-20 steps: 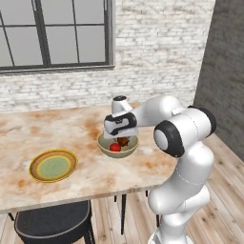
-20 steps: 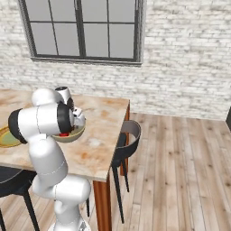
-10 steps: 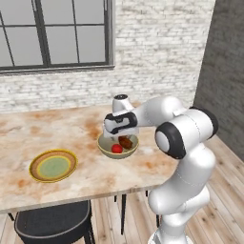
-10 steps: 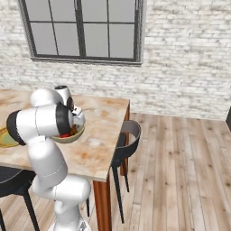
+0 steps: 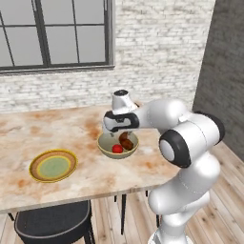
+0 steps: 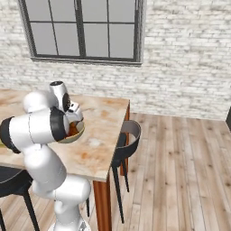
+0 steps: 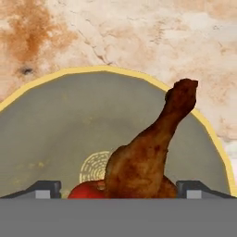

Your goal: Pick the chicken drumstick and tomato from their plates and place them in the bowl. Then put the bowl in the fridge.

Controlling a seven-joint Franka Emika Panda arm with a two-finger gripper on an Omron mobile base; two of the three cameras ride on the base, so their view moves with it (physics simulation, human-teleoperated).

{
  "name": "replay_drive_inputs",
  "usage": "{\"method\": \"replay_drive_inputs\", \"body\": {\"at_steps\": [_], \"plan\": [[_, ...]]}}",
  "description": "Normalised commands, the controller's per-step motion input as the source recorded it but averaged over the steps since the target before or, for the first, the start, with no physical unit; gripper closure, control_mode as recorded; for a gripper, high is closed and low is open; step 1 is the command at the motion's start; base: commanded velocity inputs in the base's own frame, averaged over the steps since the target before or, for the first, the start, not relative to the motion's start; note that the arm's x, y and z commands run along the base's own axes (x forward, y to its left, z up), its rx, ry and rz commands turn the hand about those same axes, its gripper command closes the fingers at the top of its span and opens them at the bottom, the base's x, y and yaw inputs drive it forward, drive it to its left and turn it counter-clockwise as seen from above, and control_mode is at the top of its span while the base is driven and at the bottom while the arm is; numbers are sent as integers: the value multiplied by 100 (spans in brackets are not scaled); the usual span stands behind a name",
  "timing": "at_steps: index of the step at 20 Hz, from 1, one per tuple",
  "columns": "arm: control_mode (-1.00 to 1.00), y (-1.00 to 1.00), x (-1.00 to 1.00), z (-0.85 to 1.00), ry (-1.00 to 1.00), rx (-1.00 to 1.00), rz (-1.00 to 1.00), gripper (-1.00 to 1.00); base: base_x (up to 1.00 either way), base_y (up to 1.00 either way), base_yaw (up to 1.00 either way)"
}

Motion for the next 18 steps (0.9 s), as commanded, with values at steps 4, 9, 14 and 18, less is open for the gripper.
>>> {"method": "replay_drive_inputs", "body": {"at_steps": [4,9,14,18], "plan": [[-100,2,-46,27,-2,0,0,-100,0,0,0],[-100,18,-60,12,-2,0,0,-100,0,0,0],[-100,21,-59,0,-7,0,5,-100,0,0,0],[-100,7,-34,-3,-3,4,15,-100,0,0,0]]}}
